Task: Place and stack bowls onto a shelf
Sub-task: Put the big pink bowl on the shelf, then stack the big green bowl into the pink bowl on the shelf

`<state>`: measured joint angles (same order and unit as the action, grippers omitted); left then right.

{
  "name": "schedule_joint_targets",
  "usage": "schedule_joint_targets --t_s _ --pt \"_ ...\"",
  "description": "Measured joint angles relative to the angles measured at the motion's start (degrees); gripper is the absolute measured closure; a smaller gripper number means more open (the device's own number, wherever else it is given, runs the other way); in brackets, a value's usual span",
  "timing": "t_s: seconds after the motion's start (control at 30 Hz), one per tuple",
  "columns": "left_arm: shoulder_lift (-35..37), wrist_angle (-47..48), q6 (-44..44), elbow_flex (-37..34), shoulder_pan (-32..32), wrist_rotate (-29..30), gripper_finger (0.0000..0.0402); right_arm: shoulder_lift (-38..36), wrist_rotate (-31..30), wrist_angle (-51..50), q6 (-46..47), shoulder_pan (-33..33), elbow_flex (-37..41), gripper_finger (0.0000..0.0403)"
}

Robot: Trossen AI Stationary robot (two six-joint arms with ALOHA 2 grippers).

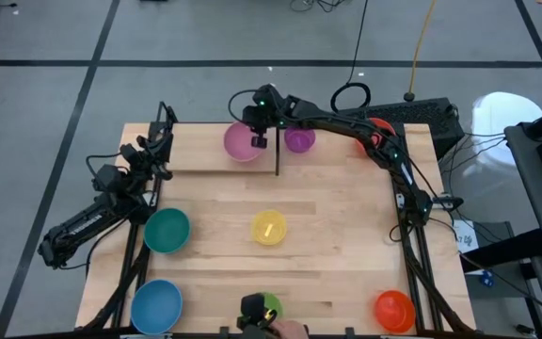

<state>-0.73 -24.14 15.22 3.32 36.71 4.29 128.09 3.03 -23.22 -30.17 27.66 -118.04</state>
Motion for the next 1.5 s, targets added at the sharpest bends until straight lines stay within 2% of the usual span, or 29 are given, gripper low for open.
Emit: schedule_joint_targets --t_s 0.23,0.37,0.7,0.9,1.0,1.13,1.27,1.5 --pt "0.0 -0.25 0.49 0.02 0.01 -0.15 0.0394 -0.02 -0.04 -0.14 -1.02 -0.35 0.0 0.0342" --pt "0.0 -0.93 4.19 0.02 0.0 -0.16 0.0394 -1.66 -0.05 -0.23 -2.57 -1.03 0.04 0.0342" --pt "0.02 -3.49 4.38 0.02 0.01 -1.76 0.0394 -11.78 -0.22 -0.74 -2.16 -3.48 0.04 0.0342" --pt "0.0 -1.06 4.41 0.4 0.02 -6.39 0.0394 -19.07 -0.37 -3.43 -2.05 -4.66 0.02 0.0342" --pt "-0.11 9.86 4.03 4.3 0.01 -9.18 0.0394 -23.16 -0.96 -6.42 -2.05 -5.21 0.02 0.0342" --pt "-2.62 33.29 -2.05 15.04 0.0 -10.31 0.0394 -28.75 -6.35 -11.57 -2.21 -6.07 0.02 0.0342" --pt "-8.36 50.15 -7.89 27.57 0.0 -10.32 0.0394 -33.99 -10.71 -18.39 -2.27 -6.42 0.02 0.0342" --pt "-21.12 73.26 -7.51 46.92 -0.06 -12.36 0.0394 -42.05 -12.39 -28.26 -2.66 -6.4 -0.02 0.0342"
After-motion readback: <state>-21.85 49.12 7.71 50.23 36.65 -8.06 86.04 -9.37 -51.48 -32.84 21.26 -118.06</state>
